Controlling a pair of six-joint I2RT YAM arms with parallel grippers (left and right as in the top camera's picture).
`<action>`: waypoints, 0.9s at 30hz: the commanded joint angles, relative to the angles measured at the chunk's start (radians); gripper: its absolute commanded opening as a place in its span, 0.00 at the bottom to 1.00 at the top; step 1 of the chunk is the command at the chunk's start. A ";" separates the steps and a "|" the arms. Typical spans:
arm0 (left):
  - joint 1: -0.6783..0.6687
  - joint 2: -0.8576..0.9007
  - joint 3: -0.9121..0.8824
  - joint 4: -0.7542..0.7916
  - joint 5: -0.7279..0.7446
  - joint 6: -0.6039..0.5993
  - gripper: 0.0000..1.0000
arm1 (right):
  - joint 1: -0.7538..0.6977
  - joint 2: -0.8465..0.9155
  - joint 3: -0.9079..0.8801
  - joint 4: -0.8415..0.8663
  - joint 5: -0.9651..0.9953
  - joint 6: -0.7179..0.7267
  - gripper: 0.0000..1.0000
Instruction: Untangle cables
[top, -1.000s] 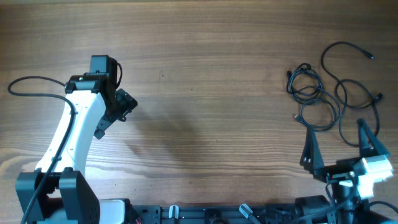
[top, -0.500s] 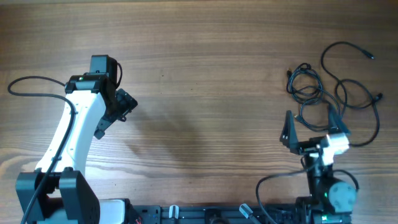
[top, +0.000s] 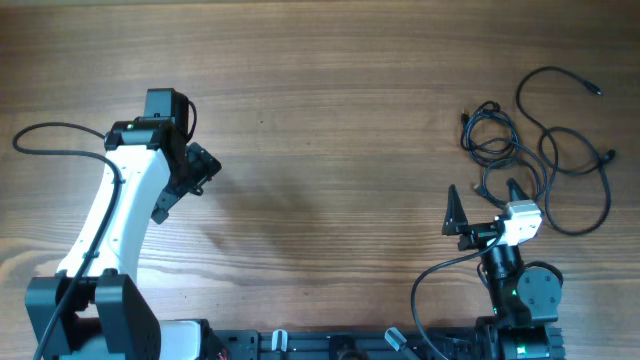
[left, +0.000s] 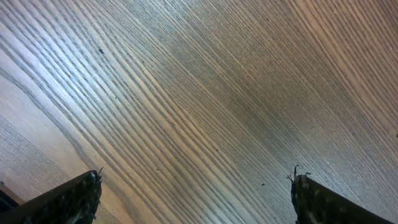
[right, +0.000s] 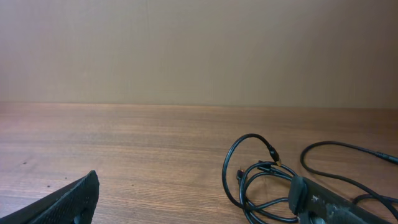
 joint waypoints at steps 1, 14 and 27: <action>0.004 0.003 -0.006 0.000 -0.016 0.002 1.00 | -0.003 -0.009 -0.001 0.004 0.017 0.016 1.00; 0.004 0.003 -0.005 0.000 -0.016 0.002 1.00 | -0.003 -0.009 -0.001 0.004 0.017 0.015 1.00; 0.004 -0.031 -0.005 0.000 -0.016 0.002 1.00 | -0.003 -0.009 -0.001 0.004 0.017 0.015 1.00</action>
